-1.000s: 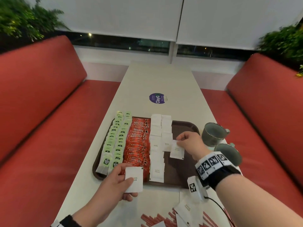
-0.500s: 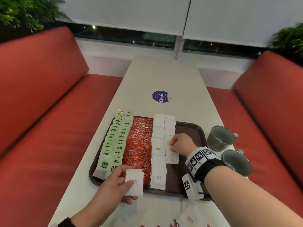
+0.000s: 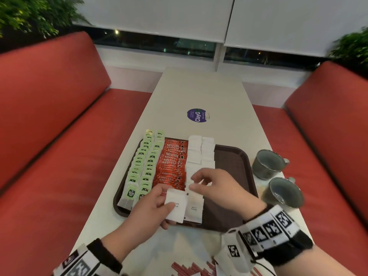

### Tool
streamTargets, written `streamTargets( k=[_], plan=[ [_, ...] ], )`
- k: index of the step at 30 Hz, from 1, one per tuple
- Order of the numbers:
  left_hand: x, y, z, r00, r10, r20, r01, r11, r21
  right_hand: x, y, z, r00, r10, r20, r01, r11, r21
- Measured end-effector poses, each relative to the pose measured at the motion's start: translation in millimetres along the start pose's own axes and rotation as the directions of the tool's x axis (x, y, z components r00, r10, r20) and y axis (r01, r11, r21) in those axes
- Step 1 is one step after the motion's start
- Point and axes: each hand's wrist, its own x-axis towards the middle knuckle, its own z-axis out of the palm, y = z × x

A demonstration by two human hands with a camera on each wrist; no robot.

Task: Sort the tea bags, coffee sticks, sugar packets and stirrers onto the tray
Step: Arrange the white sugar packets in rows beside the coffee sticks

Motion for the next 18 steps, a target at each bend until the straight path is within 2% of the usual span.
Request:
streamTargets(
  k=[2, 4, 5, 7, 9, 10, 13, 14, 15, 16, 18],
  plan=[
    [-1.0, 2.6, 5.6, 0.994, 0.096, 0.048, -0.103, 0.979, 0.177, -14.2, -6.3, 7.9, 0.998, -0.043, 0.051, 0.045, 0.998, -0.034],
    [-1.7, 5.1, 11.6, 0.976, 0.209, 0.055, -0.215, 0.906, 0.364, -21.5, -8.5, 13.5, 0.995, -0.056, 0.088, 0.062, 0.995, -0.075],
    [-2.0, 5.9, 14.0, 0.962, 0.271, 0.039, -0.261, 0.863, 0.434, -23.5, -7.1, 15.2, 0.996, -0.041, 0.084, 0.045, 0.998, -0.041],
    [-0.7, 4.3, 16.8, 0.913, 0.408, 0.0, -0.35, 0.783, 0.514, -27.1, -3.2, 14.1, 0.995, 0.083, 0.055, -0.092, 0.981, 0.173],
    [1.0, 0.8, 17.2, 0.844, 0.536, 0.002, -0.446, 0.701, 0.556, -32.4, 2.9, 11.6, 0.966, 0.224, 0.132, -0.26, 0.862, 0.436],
    [1.6, 0.2, 17.1, 0.795, 0.605, 0.036, -0.508, 0.632, 0.585, -35.8, 4.6, 11.7, 0.949, 0.244, 0.201, -0.314, 0.799, 0.514],
    [4.7, -2.4, 18.5, 0.626, 0.752, 0.205, -0.664, 0.376, 0.646, -39.8, 11.6, 12.6, 0.919, 0.247, 0.306, -0.389, 0.685, 0.616],
    [5.6, -4.3, 19.4, 0.597, 0.767, 0.233, -0.681, 0.331, 0.654, -38.7, 13.8, 11.4, 0.92, 0.252, 0.302, -0.391, 0.667, 0.634],
    [6.1, -6.8, 19.6, 0.59, 0.774, 0.23, -0.678, 0.321, 0.661, -36.5, 16.3, 8.4, 0.924, 0.261, 0.279, -0.382, 0.665, 0.642],
    [6.6, -10.3, 19.2, 0.605, 0.771, 0.199, -0.658, 0.344, 0.67, -33.2, 19.4, 4.5, 0.931, 0.285, 0.226, -0.363, 0.69, 0.626],
    [5.0, -17.6, 15.7, 0.669, 0.735, 0.108, -0.595, 0.443, 0.671, -26.8, 23.6, -4.5, 0.929, 0.366, 0.05, -0.334, 0.775, 0.536]
  ],
)
